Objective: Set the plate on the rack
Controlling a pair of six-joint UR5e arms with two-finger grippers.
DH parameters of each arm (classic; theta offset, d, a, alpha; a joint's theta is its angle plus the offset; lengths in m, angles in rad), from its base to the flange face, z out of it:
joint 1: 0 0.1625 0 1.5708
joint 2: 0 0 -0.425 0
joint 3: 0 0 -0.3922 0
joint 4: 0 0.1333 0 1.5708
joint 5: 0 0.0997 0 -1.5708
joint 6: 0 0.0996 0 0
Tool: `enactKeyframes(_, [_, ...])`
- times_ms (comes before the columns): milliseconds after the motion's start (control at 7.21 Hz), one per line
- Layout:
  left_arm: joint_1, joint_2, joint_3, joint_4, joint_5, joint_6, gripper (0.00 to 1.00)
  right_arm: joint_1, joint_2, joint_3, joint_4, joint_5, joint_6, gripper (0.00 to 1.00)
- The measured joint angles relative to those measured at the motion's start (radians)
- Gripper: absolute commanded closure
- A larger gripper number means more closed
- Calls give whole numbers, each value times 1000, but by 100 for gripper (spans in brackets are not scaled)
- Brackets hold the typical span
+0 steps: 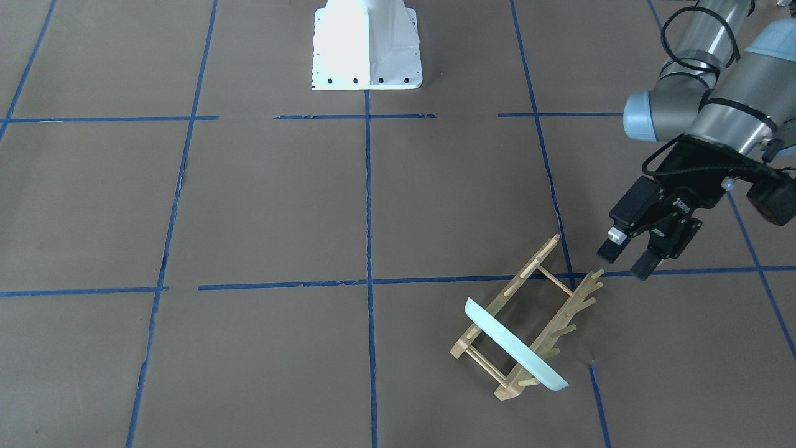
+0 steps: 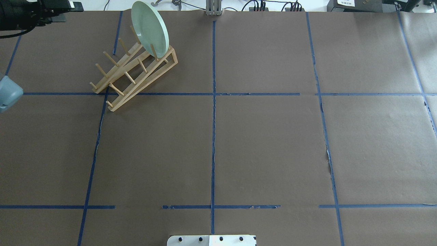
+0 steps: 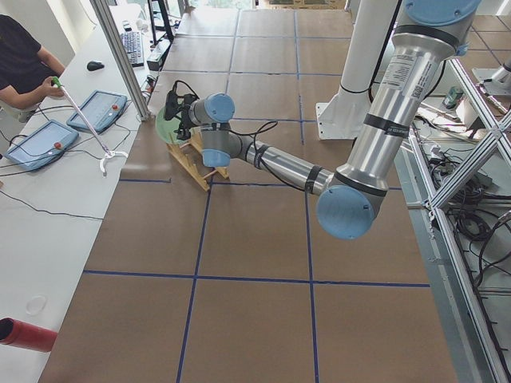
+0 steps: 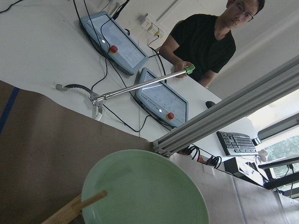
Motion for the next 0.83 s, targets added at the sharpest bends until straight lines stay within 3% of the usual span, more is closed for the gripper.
enactKeyframes(277, [-112, 41, -50, 179, -80, 333, 0, 0, 0, 0, 0, 0, 0, 0])
enactKeyframes(832, [-219, 38, -131, 754, -98, 885, 0, 0, 0, 0, 0, 0, -1, 0])
